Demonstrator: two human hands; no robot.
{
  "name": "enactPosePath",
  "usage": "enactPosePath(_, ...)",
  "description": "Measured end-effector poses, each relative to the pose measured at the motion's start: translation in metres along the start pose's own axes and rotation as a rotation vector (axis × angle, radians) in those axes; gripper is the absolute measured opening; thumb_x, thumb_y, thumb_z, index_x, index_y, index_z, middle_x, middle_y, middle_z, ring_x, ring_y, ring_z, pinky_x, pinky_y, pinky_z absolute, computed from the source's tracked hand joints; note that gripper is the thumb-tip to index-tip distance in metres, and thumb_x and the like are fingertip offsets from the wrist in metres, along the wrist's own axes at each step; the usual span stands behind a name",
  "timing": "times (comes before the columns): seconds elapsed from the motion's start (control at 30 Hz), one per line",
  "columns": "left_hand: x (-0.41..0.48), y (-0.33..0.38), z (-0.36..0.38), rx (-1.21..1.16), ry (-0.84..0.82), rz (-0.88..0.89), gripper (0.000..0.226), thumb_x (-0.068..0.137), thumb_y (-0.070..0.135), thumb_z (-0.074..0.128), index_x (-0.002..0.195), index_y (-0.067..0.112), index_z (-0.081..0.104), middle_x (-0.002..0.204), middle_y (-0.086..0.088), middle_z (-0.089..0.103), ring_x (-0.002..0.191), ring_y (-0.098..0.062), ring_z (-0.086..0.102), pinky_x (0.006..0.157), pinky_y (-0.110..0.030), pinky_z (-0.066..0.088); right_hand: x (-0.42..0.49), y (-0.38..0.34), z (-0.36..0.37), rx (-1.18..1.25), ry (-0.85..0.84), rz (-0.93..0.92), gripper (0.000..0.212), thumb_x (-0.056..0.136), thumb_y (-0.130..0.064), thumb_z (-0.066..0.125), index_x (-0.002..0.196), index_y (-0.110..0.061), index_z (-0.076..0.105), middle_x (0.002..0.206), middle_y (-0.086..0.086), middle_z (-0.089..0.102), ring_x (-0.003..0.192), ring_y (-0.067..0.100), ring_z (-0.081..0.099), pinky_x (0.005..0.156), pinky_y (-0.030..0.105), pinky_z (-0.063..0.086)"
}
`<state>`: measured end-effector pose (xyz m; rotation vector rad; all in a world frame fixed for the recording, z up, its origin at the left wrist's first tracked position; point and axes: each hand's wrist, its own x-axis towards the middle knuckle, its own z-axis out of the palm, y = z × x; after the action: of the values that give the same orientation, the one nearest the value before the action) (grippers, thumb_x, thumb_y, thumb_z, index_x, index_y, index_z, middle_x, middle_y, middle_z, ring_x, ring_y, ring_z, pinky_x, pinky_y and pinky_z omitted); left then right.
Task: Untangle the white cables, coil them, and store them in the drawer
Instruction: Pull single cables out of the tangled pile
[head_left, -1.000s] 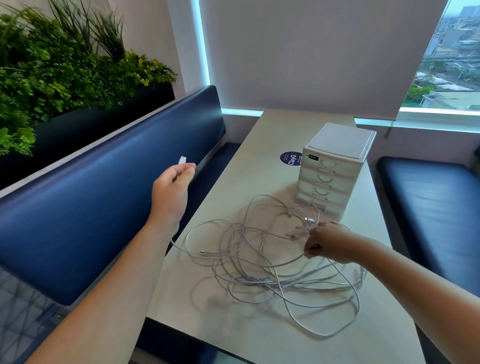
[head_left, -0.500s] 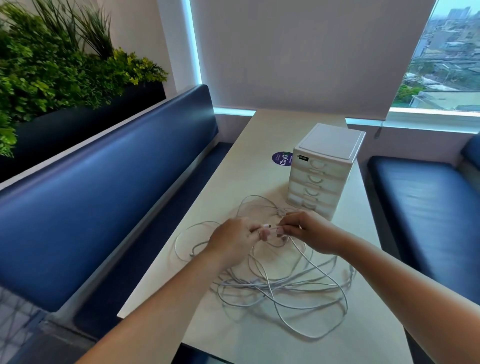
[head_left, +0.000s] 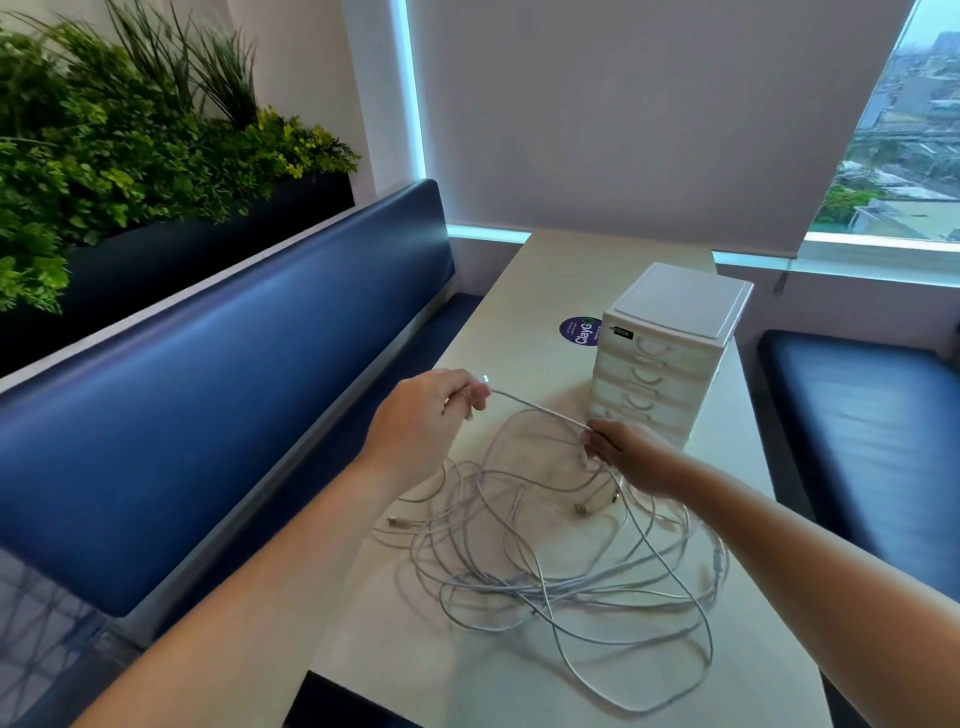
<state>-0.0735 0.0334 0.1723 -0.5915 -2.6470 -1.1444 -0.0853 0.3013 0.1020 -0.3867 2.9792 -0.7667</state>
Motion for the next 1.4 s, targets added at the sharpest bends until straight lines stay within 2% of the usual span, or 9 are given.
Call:
enactPosePath(0.3,0.000,0.002,-0.014,-0.047,0.188,0.084,0.031,0.101,0.024,0.051,0.075,0.039,0.058,0.075,0.015,0.061,0.072,-0.006,0.057,0.067,-0.028,0.049,0.030,-0.008,-0.005,0.093,0.008,0.015,0.036,0.101,-0.020,0.039,0.067,-0.027,0.047,0.064,-0.006,0.053,0.059,0.006,0.046,0.059,0.012,0.035)
enactPosePath(0.4,0.001,0.001,-0.027,-0.139,0.290,0.040,0.028,0.101,0.018,0.050,0.077,0.023,0.063,0.076,0.017,0.060,0.067,0.000,0.055,0.062,-0.012,0.041,0.030,0.005,0.001,0.050,-0.018,0.063,0.037,0.102,-0.020,0.038,0.067,-0.027,0.046,0.063,-0.006,0.053,0.057,0.007,0.046,0.057,0.016,0.035)
enactPosePath(0.5,0.000,-0.003,-0.038,-0.113,0.298,0.028,0.031,0.102,0.013,0.048,0.076,0.022,0.062,0.078,0.017,0.061,0.068,0.000,0.055,0.061,-0.008,0.039,0.030,0.016,0.005,0.025,-0.013,0.076,0.038,0.101,-0.018,0.038,0.065,-0.028,0.046,0.064,-0.007,0.054,0.058,0.008,0.048,0.060,0.024,0.036)
enactPosePath(0.73,-0.004,0.002,-0.042,-0.208,0.411,-0.015,0.031,0.102,0.022,0.047,0.074,0.025,0.060,0.068,0.008,0.055,0.063,-0.006,0.048,0.057,-0.011,0.037,0.037,0.015,0.001,0.054,-0.009,0.109,0.029,0.099,-0.008,0.040,0.075,-0.019,0.052,0.070,-0.008,0.058,0.062,0.005,0.054,0.058,0.007,0.037)
enactPosePath(0.87,-0.004,-0.003,-0.041,-0.241,0.402,-0.105,0.030,0.102,0.029,0.046,0.078,0.020,0.062,0.074,0.003,0.059,0.067,-0.011,0.053,0.057,-0.012,0.039,0.046,0.018,-0.003,0.080,-0.005,0.149,0.025,0.098,-0.017,0.048,0.077,-0.024,0.061,0.080,-0.003,0.065,0.078,0.019,0.059,0.065,0.024,0.041)
enactPosePath(0.93,-0.005,-0.011,-0.044,-0.229,0.389,-0.157,0.030,0.102,0.031,0.047,0.078,0.023,0.064,0.075,0.005,0.061,0.069,-0.002,0.054,0.060,-0.008,0.039,0.047,0.020,-0.007,0.138,0.069,0.182,0.019,0.095,-0.021,0.055,0.083,-0.022,0.069,0.086,0.000,0.065,0.083,0.020,0.058,0.071,0.029,0.040)
enactPosePath(1.03,-0.008,-0.020,-0.045,-0.219,0.384,-0.213,0.029,0.101,0.034,0.050,0.078,0.025,0.065,0.073,0.006,0.061,0.066,0.002,0.052,0.059,-0.008,0.037,0.046,0.018,-0.017,0.236,0.190,0.188,0.015,0.089,-0.026,0.064,0.093,-0.015,0.074,0.090,0.000,0.065,0.084,0.017,0.058,0.075,0.030,0.041)
enactPosePath(1.27,-0.009,-0.018,-0.041,-0.222,0.373,-0.239,0.030,0.101,0.035,0.050,0.084,0.018,0.069,0.074,0.006,0.062,0.059,0.006,0.050,0.055,-0.007,0.036,0.043,0.007,-0.035,0.376,0.318,0.204,0.007,0.080,-0.020,0.075,0.081,-0.014,0.073,0.069,0.001,0.066,0.066,0.017,0.060,0.074,0.033,0.054)
enactPosePath(1.4,-0.011,-0.015,-0.041,-0.263,0.407,-0.229,0.030,0.101,0.031,0.050,0.086,0.013,0.069,0.073,0.010,0.060,0.060,0.008,0.052,0.056,-0.006,0.037,0.041,0.015,-0.028,0.279,0.299,0.198,0.009,0.082,-0.024,0.073,0.082,-0.015,0.072,0.080,0.002,0.061,0.075,0.020,0.056,0.070,0.031,0.046)
